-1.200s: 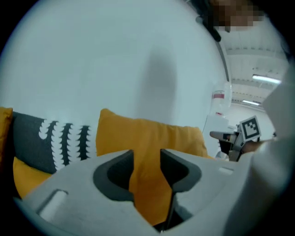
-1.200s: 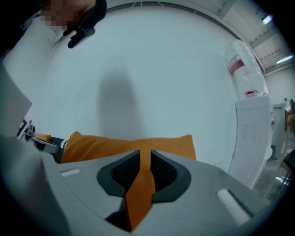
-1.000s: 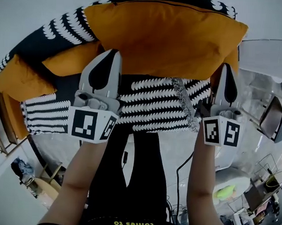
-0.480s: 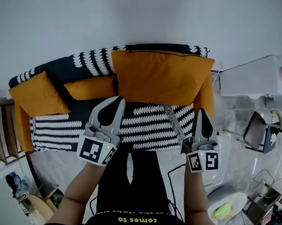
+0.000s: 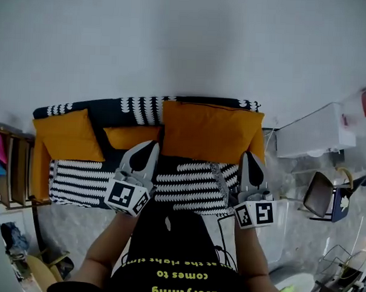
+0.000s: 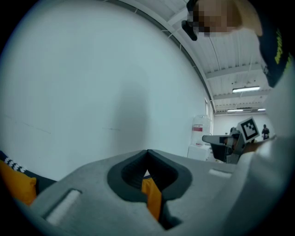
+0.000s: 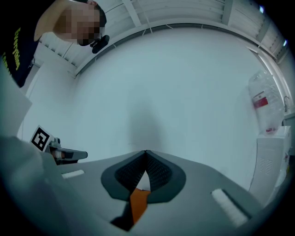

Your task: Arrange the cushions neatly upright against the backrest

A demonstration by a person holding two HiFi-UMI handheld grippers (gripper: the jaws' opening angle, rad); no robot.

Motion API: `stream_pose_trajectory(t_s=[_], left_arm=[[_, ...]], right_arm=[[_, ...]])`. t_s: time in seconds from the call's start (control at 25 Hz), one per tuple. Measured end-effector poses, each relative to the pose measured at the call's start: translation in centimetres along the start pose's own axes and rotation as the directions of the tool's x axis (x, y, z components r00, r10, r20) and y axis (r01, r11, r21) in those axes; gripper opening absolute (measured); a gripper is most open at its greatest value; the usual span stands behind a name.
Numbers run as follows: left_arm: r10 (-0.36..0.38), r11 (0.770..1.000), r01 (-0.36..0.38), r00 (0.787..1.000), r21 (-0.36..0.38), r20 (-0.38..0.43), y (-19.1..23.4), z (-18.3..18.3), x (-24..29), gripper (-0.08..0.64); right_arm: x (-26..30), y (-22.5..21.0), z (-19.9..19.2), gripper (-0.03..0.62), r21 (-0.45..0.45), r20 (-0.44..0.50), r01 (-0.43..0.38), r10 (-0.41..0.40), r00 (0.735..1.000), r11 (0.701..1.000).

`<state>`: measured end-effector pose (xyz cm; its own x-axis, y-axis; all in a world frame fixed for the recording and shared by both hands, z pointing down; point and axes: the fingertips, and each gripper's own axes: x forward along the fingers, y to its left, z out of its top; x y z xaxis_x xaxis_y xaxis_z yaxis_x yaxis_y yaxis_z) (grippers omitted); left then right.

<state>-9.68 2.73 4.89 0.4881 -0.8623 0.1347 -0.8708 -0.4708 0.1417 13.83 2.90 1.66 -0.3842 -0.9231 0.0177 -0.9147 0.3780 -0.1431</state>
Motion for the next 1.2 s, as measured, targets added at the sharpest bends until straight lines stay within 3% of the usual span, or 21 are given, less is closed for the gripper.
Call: stream_pose_trajectory(t_s=[0.2,0.6,0.8,1.2], left_arm=[[0.036,0.999,-0.036,0.999,0.029,0.006,0.0,0.9,-1.7,0.002],[0.035,0.998,-0.036,0.999,0.057,0.008,-0.5,1.8,-1.4,0.003],[0.034,0.998,-0.036,0.998,0.046,0.050,-0.6,2.9,-1.7,0.003],[0.093,0.995,-0.094,0.995,0.045,0.024,-0.1,2.0,-2.9,0.003]], right_arm=[[-0.5,1.0,0.3,0.011,-0.004,-0.025,-0.008,0.008,1.000,1.000],[0.0,1.6,0.5,0.011,0.010,-0.028,-0.014,0.014,1.000,1.000],[0.4,2.3,1.5,0.011,0.007,-0.002,-0.029,0.029,1.000,1.000],[-0.4,3.4,1.4,0.012,0.016,0.003,-0.052,0.052,0.999,0.999]])
